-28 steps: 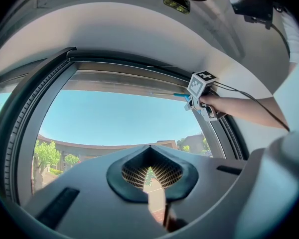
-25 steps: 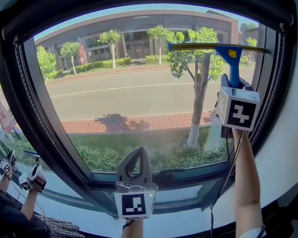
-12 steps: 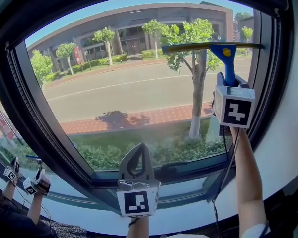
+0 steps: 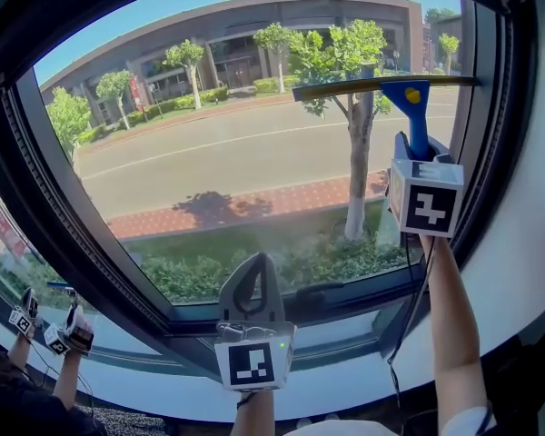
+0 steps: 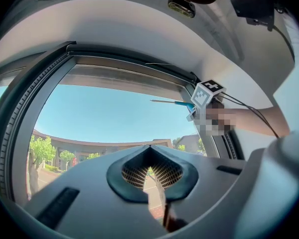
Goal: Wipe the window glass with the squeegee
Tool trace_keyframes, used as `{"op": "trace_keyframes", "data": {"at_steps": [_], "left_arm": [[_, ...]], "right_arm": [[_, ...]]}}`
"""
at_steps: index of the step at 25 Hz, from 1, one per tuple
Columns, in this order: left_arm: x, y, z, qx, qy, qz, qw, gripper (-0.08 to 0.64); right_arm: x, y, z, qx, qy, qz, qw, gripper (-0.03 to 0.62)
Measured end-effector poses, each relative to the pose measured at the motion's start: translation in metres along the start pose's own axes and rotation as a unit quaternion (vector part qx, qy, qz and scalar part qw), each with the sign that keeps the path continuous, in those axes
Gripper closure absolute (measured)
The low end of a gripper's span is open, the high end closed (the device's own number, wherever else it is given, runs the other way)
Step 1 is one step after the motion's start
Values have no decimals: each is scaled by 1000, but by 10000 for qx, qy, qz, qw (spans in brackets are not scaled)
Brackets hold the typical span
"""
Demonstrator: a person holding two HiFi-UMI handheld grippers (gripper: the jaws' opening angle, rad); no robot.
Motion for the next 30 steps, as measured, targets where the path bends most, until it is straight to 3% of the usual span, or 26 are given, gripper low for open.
{"op": "trace_keyframes", "data": {"at_steps": [19,30], "left_arm": [[1,-6,5,-174,7,80,9998,568],[19,2,-3,-227,-41,148,9996,569]], "right_arm": [[-46,-19,31,72,110,418,9990,520],[-49,-22,27,5,-5,599,9982,520]]}}
Point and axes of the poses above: the fingertips, and each gripper's own axes: y forward along the fingers, z to its left, x out of its top, the point moved 8 cm from there along -y, backward along the fingers, and after that the axes turned 11 degrees about -y, right-handed, at the moved point
